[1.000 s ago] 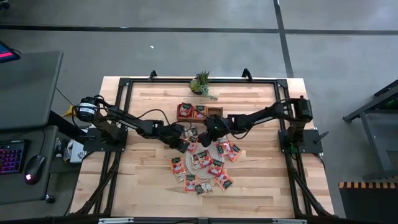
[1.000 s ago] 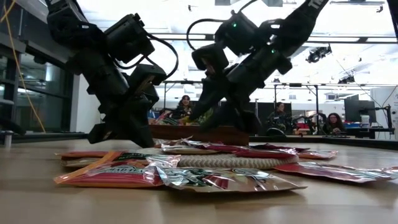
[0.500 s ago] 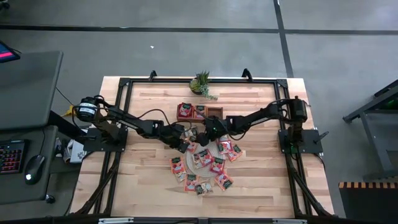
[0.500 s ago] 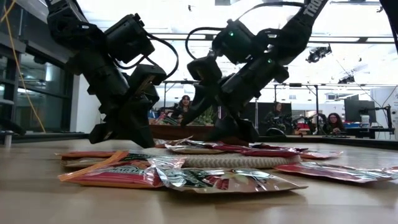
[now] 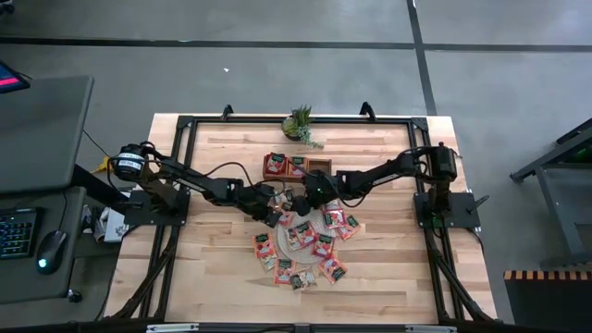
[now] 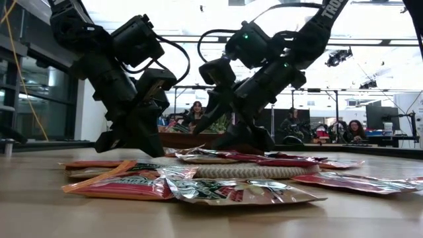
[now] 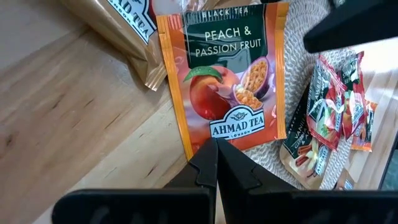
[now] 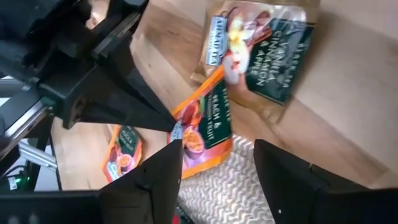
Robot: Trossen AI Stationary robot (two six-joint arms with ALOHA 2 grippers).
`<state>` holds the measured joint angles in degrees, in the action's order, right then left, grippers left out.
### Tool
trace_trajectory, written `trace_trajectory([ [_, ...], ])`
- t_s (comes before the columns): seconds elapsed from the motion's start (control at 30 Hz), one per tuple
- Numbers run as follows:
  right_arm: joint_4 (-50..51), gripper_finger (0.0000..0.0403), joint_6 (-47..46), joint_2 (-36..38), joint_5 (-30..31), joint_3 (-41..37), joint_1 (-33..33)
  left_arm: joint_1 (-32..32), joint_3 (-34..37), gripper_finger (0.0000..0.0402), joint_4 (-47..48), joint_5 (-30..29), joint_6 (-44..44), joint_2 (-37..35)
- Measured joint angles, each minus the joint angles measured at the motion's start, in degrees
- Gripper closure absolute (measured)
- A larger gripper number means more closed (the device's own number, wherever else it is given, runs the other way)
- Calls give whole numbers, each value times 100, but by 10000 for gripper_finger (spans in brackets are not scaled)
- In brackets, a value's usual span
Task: Pick & Place Tea
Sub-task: Put the orange tea bag into the middle section of the wooden organizer
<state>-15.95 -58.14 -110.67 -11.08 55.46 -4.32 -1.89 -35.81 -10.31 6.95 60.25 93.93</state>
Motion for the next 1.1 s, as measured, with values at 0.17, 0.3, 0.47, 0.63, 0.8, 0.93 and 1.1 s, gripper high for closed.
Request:
trace_trajectory([
  [0.17, -23, 223, -37, 0, 23, 0, -4, 0, 0, 401, -4, 1, 0, 0],
  [0.3, -23, 237, -58, 0, 57, 0, -2, 0, 0, 401, -6, 1, 0, 0],
  [0.47, -45, 258, -57, -18, 103, 0, 58, 0, 0, 401, -7, 3, 0, 0],
  [0.63, -192, 272, -143, -110, 79, 9, 61, 0, 0, 401, -20, 3, -4, 0],
  [0.8, -187, 275, -149, -111, 158, 9, 55, 0, 2, 401, -22, 10, -42, 0],
  [0.93, -126, 287, -189, -111, 132, 9, 21, 0, 2, 401, -22, 25, -42, 0],
  [1.1, -72, 346, -92, -111, 106, 9, 22, 0, 2, 401, -22, 23, -44, 0],
])
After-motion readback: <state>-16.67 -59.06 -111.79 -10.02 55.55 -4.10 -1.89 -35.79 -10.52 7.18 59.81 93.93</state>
